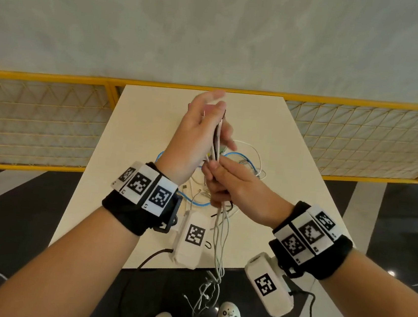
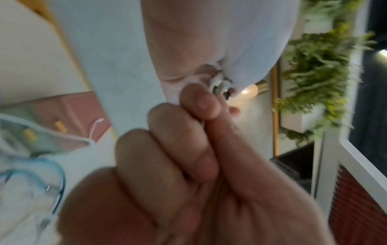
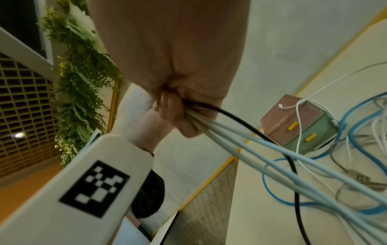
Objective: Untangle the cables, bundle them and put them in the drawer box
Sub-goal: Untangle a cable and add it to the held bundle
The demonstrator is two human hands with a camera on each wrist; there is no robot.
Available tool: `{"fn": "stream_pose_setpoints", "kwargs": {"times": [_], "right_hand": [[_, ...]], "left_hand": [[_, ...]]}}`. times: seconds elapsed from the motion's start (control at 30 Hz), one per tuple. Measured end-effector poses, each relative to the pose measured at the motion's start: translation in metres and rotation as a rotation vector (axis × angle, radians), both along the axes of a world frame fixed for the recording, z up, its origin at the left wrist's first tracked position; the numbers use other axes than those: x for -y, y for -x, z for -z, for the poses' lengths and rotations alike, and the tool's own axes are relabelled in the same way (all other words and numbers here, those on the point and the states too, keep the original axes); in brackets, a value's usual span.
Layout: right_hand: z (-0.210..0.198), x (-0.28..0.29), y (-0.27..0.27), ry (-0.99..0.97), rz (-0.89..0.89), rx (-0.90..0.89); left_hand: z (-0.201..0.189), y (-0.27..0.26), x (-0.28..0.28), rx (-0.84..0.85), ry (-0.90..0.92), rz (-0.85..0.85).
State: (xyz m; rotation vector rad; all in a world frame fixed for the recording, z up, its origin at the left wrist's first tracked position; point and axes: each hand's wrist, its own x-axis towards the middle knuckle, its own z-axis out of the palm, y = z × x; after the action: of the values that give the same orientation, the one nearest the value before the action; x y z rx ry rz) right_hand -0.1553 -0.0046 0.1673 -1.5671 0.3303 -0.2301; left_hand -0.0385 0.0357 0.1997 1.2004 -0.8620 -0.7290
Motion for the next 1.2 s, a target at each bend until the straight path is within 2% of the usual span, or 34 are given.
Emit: {"fn": "stream_pose_setpoints", "kwargs": {"times": [0.07,0.1,0.2,0.3,0.37,0.43,0.53,0.63,0.77,0.83,0.9,1.07,1.2], "right_hand": [[-0.003,0.001,-0.001,-0.008,0.045,0.035],[-0.003,0.003,-0.003,-0.019,0.062,0.058],[-0.001,0.008,-0.007,-0.022,0.086,0.063],[0.007,0.011,-0.012,0.024,0.08,0.107],[0.019,0.014,-0.013,0.151,0.044,0.117],[0.035,0.012,-0.01,0.303,-0.022,0.019],[0.055,0.008,-0.008,0.44,-0.088,-0.087],[0.059,0.004,-0.013,0.32,-0.128,-0.071],[0.039,0.002,-0.031,0.12,-0.148,0.091],[0.028,0.005,-0.039,-0.009,-0.159,0.16],[0.024,0.008,-0.044,-0.069,-0.162,0.154],[0.034,0.011,-0.039,0.041,-0.182,0.15],[0.038,0.009,-0.036,0.073,-0.216,0.137]], "left_hand": [[0.004,-0.003,0.0,-0.232,-0.047,0.096],[0.006,-0.003,-0.001,-0.237,-0.113,0.16],[0.013,0.0,-0.005,-0.011,-0.274,0.258],[0.011,0.003,-0.001,0.146,-0.221,0.15],[0.008,0.001,0.004,0.061,-0.108,0.041],[0.005,-0.009,0.007,-0.084,-0.01,-0.054],[-0.003,-0.029,0.001,-0.175,0.018,-0.124],[-0.007,-0.041,-0.004,-0.161,0.009,-0.102],[-0.002,-0.039,-0.01,-0.131,-0.033,0.018],[0.003,-0.033,-0.013,-0.063,-0.053,0.079],[0.007,-0.031,-0.016,0.037,-0.058,0.112],[0.006,-0.036,-0.021,0.248,-0.16,0.13],[0.004,-0.035,-0.019,0.101,-0.107,0.163]]}}
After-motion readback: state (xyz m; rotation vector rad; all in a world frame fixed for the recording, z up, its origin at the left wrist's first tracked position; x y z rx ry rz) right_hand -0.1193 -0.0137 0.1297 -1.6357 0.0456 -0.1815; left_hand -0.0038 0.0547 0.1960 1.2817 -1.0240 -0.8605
